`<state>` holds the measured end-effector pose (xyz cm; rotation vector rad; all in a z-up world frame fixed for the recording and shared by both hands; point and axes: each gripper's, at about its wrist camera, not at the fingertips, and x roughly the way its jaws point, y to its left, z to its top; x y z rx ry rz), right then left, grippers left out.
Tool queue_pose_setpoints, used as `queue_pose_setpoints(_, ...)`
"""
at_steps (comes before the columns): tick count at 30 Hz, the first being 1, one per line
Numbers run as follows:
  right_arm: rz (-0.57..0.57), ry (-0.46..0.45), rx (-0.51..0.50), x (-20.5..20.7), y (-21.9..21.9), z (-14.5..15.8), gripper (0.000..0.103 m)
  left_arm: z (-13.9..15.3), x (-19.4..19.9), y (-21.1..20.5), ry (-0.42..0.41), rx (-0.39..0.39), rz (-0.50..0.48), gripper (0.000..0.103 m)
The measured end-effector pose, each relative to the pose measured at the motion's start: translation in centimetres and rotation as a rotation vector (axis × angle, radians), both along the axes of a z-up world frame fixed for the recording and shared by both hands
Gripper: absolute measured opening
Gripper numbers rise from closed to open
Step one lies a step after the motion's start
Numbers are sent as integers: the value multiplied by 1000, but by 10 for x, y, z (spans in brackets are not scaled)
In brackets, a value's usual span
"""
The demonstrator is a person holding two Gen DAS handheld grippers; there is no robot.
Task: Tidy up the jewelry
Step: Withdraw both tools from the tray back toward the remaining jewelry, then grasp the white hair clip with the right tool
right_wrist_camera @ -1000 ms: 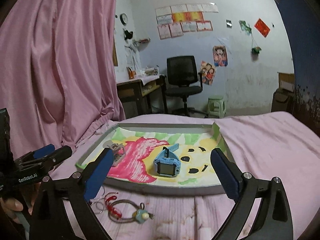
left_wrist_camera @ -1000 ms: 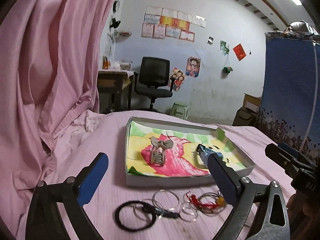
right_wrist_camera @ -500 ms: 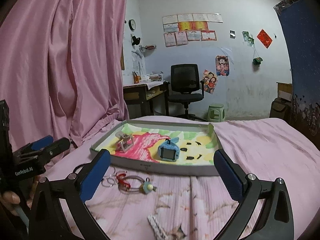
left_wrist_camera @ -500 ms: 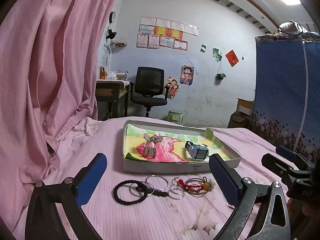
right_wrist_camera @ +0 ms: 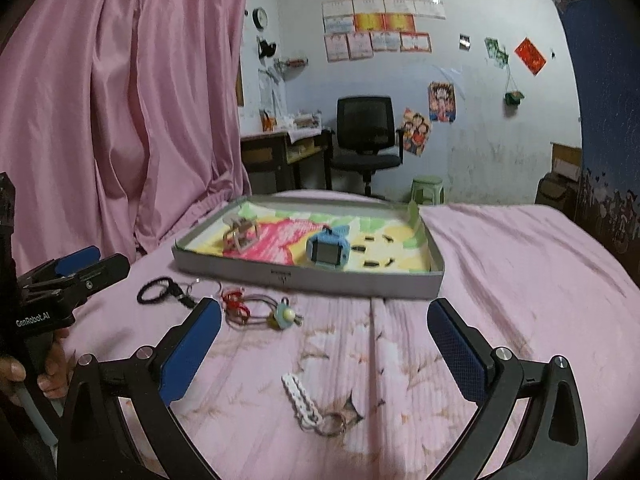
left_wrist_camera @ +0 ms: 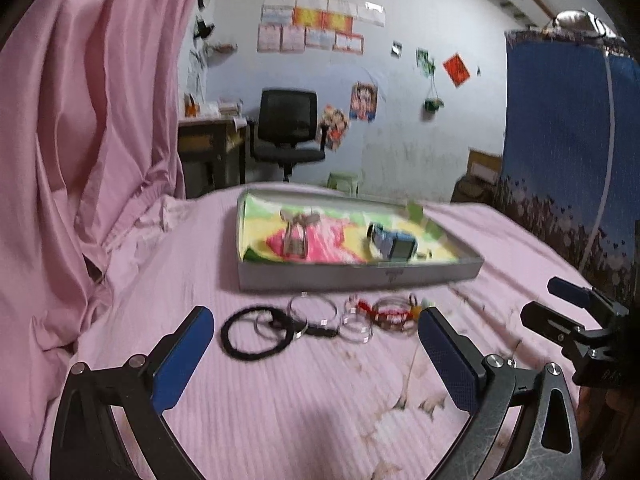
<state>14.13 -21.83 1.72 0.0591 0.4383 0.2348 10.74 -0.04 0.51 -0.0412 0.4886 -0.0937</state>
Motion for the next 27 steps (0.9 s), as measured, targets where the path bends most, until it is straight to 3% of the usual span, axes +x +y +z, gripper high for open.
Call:
queue_pose_setpoints(8,34,144,3,8,4,-23,101,-18,15,11,126,-14,12,103)
queue_pose_setpoints(11,45,190,9,12,6,-30,90,-23,21,18,158,-41,23,102)
queue_pose_setpoints(13,51,229,11,17,6,-37,75,-26,24,21,178,-59,29,100)
queue_pose_setpoints(20,84,329,-4,27,18,-56,59,-36,38,37,237,-131,55,90)
queue_pose_setpoints(27,75,399,7,28,17,-68,45,-39,45,37,252,-133,48,83)
